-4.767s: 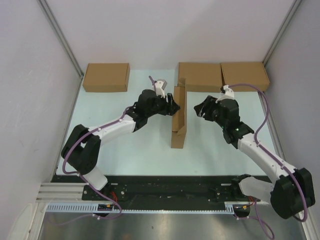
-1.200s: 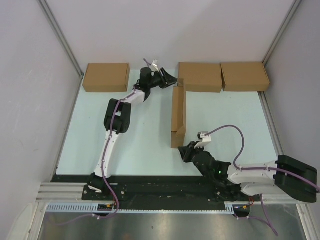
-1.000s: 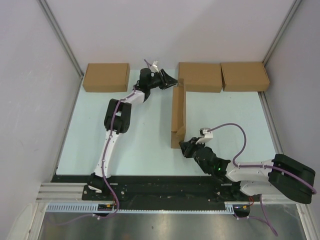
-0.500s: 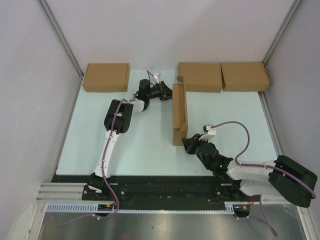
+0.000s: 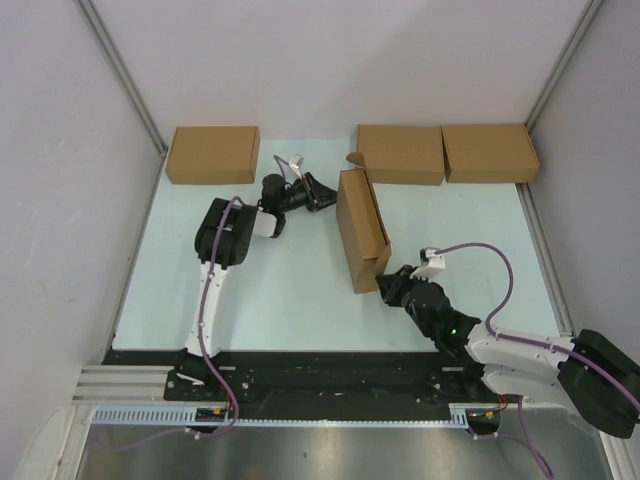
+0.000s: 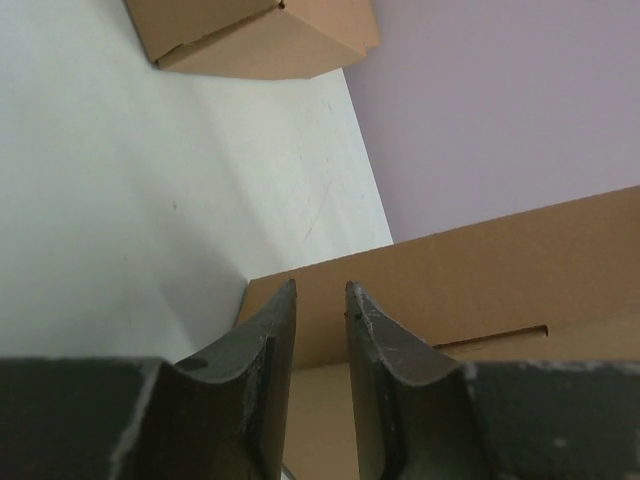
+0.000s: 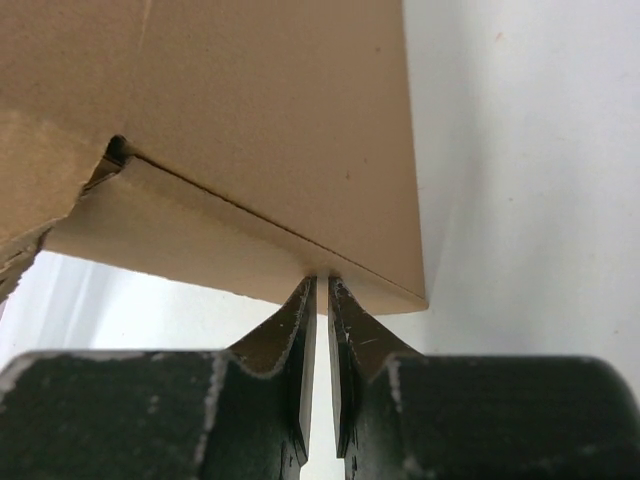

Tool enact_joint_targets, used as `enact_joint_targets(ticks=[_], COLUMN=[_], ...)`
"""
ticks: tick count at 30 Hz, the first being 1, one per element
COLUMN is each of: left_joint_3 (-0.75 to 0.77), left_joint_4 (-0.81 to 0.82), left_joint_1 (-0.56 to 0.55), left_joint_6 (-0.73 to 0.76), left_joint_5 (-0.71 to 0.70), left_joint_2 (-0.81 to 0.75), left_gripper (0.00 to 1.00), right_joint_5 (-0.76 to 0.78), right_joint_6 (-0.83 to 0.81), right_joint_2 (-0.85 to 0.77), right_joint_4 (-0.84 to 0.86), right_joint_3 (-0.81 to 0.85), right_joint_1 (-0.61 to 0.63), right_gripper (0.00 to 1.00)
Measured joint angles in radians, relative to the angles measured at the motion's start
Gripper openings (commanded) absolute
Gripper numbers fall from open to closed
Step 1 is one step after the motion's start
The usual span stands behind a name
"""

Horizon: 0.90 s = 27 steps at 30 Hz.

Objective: Fold the paper box

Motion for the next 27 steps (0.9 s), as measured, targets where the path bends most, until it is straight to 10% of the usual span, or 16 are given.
enact_joint_targets(ticks=[27], left_joint_3=[-0.583], left_joint_4=[0.307], left_joint_1=[0.027], left_joint_6=[-0.084], left_joint_5=[-0.11], left_joint_2=[-0.271], left_gripper=[0.32], right_joint_5=[0.018], right_joint_6=[-0.106], right_joint_2=[-0.097], right_joint_4=[-0.27], right_joint_3=[-0.044], right_joint_1=[-0.056], right_gripper=[0.17])
